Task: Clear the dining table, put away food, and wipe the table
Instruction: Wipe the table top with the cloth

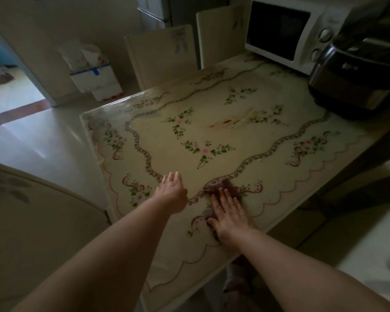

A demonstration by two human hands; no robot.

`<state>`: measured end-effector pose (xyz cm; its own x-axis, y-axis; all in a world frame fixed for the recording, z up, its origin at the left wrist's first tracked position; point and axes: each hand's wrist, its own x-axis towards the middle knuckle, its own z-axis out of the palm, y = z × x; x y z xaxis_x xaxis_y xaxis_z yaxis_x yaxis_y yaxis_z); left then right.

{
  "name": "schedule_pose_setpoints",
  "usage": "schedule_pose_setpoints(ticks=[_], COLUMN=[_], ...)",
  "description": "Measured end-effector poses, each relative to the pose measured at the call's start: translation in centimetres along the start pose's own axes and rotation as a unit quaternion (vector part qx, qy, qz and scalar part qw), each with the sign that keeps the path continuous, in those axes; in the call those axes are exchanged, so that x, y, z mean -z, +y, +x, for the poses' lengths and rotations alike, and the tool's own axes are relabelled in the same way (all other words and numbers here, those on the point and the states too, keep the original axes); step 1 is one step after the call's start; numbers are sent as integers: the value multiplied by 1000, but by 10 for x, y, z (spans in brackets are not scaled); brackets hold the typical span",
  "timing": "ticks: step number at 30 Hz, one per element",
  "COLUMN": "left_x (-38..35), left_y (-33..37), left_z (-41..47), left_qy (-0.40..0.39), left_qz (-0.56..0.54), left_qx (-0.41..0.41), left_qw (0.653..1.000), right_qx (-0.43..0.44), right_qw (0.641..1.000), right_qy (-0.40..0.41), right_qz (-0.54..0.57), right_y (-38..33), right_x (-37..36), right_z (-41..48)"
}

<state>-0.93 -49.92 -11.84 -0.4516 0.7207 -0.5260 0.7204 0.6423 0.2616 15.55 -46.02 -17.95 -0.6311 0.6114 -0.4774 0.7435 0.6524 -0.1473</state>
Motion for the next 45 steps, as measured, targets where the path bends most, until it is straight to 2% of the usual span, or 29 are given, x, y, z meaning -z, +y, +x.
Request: schedule_pose_setpoints(ticks=[8, 12, 17, 21, 29, 35, 37, 40, 45], left_x=[11, 24, 48, 67, 75, 78, 76, 71, 71], left_y=[43, 57, 65, 70, 103, 108, 116, 141, 185], left_z=[60, 103, 161, 200, 232, 247, 249, 252, 268], left_qy=[-17, -4, -1, -16, -33, -18, 7, 56, 48], left_qz=[8, 23, 32, 48, 102, 60, 62, 68, 65], left_qx=[-12, 39, 117, 136, 192, 250, 217, 121, 75], left_qw=[1000, 999, 993, 989, 975, 966, 974, 989, 994], right_qx=[-28, -7, 37, 62, 39, -1, -17, -32, -75], right_qw=[999, 999, 999, 998, 997, 996, 996, 994, 990], right_qy=[6, 14, 15, 29, 55, 81, 83, 95, 111], right_qz=[33, 48, 16, 2, 24, 25, 29, 36, 46], right_y=[46, 65, 78, 70, 58, 83, 100, 128, 155], right_x=[39, 65, 97, 117, 140, 143, 147, 154, 162], right_z=[62, 103, 162, 215, 272, 270, 269, 276, 292])
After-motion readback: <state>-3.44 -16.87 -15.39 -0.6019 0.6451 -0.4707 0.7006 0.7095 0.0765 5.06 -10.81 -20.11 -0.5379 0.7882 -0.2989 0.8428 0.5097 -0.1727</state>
